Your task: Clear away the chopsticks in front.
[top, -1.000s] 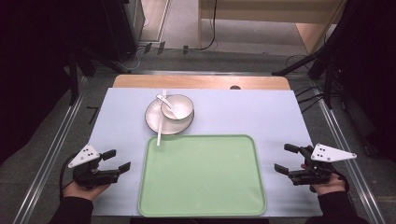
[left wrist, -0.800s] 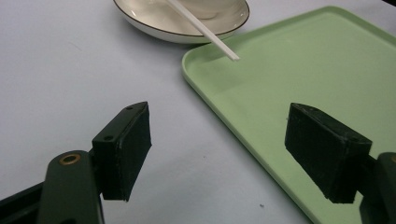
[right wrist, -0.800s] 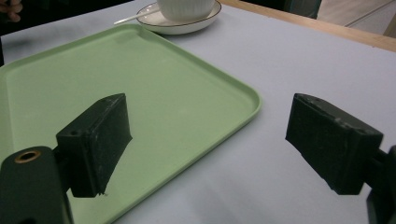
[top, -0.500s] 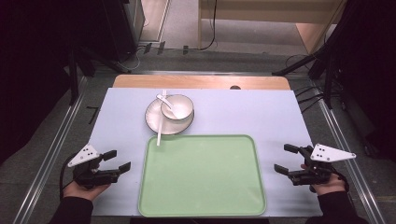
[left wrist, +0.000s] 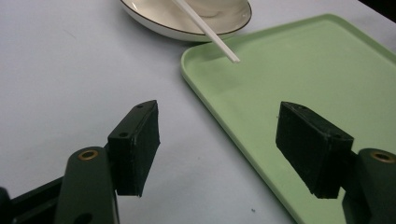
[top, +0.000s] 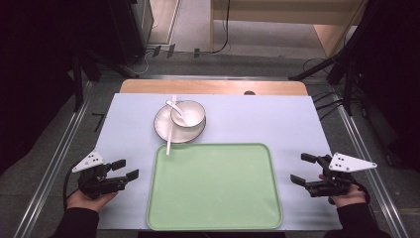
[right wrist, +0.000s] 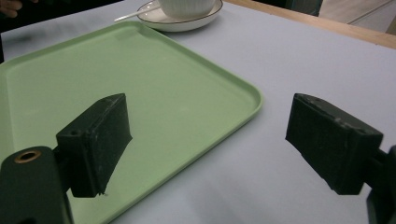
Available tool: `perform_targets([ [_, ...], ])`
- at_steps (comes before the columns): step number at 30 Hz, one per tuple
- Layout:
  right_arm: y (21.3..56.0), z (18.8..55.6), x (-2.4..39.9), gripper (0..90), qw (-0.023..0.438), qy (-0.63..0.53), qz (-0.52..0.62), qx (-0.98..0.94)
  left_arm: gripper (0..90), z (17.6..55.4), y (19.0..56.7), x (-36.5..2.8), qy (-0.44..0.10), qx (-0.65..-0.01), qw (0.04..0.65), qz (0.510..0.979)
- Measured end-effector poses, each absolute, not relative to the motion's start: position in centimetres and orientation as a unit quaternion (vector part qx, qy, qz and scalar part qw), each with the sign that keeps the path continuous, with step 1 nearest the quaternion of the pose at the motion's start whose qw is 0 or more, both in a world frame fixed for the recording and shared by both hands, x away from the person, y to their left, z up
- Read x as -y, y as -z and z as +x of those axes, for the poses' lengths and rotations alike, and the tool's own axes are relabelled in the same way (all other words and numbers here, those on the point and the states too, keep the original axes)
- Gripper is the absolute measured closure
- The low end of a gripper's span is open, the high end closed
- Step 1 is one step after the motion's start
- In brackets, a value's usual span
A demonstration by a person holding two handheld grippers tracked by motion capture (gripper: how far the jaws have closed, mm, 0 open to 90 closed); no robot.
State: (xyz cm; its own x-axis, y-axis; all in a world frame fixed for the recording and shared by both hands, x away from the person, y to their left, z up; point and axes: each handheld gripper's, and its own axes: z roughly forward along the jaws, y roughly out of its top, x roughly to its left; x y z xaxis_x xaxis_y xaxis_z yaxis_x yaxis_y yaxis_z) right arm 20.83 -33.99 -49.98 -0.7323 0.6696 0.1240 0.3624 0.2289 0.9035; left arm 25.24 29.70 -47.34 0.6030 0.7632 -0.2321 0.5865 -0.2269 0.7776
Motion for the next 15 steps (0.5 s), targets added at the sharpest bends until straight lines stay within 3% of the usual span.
perform_targets([
  [6, 49.9, 20.8, 33.9, 14.0, 0.146, -0.522, 0.333, -0.771, 40.1, 26.7, 46.7, -29.1, -0.057, -0.483, 0.417, 0.768],
  [15, 49.9, 20.7, 33.8, 14.1, 0.147, -0.521, 0.332, -0.773, 39.5, 28.7, 45.7, -27.5, -0.047, -0.492, 0.383, 0.780],
])
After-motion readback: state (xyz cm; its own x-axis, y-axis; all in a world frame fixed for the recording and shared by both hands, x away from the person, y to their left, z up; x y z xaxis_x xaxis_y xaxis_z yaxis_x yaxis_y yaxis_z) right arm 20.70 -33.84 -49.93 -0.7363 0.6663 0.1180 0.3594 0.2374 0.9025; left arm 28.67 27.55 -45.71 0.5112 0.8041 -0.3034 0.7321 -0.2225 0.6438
